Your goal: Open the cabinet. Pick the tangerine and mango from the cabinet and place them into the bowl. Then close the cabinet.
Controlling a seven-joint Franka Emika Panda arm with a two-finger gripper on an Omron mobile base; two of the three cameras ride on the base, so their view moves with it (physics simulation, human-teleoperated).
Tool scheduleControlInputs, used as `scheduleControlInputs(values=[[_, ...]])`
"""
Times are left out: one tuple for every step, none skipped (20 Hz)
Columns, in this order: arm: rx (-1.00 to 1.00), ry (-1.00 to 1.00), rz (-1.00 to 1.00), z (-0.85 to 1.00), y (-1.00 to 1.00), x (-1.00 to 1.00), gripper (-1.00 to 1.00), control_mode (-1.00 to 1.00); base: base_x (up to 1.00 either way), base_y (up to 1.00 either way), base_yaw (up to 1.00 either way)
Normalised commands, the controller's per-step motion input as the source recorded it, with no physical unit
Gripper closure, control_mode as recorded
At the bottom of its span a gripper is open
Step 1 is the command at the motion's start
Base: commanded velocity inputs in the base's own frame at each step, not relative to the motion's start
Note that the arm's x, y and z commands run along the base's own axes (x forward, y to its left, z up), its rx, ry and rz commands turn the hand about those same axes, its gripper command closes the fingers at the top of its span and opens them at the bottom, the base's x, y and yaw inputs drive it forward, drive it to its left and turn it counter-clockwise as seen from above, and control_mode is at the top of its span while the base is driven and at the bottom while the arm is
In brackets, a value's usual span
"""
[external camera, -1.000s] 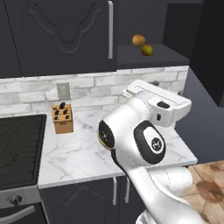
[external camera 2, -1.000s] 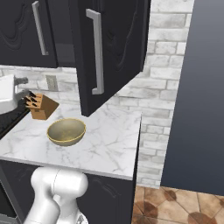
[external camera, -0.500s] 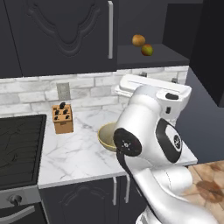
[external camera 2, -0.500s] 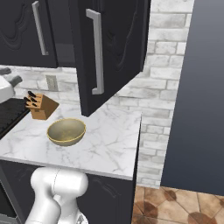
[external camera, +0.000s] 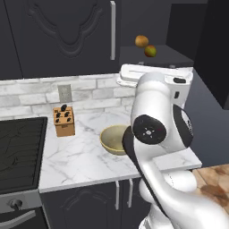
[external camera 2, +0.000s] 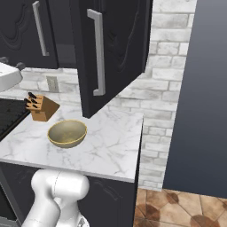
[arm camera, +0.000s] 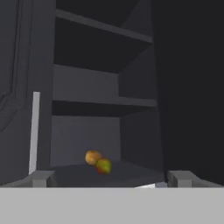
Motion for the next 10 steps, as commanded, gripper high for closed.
scheduleControlInputs(values=[[0.00,0.00,0.12,0.06,0.10,0.46,-1.00,-1.00,0.00,0.00,0.00],[0.00,0.00,0.12,0.06,0.15,0.46,-1.00,-1.00,0.00,0.00,0.00],[0.00,0.00,0.13,0.02,0.21,0.46,-1.00,-1.00,0.00,0.00,0.00],[0.00,0.00,0.13,0.00,0.25,0.46,-1.00,-1.00,0.00,0.00,0.00],[0.00,0.00,0.13,0.00,0.27,0.47,-1.00,-1.00,0.00,0.00,0.00],[-0.01,0.00,0.13,0.00,0.33,0.52,-1.00,-1.00,0.00,0.00,0.00],[-0.01,0.00,0.13,0.00,0.33,0.54,-1.00,-1.00,0.00,0.00,0.00],[0.00,0.00,0.13,0.00,0.34,0.56,-1.00,-1.00,0.00,0.00,0.00],[0.00,0.00,0.12,0.00,0.36,0.59,-1.00,-1.00,0.00,0.00,0.00],[0.00,0.00,0.11,0.00,0.38,0.61,-1.00,-1.00,0.00,0.00,0.00]])
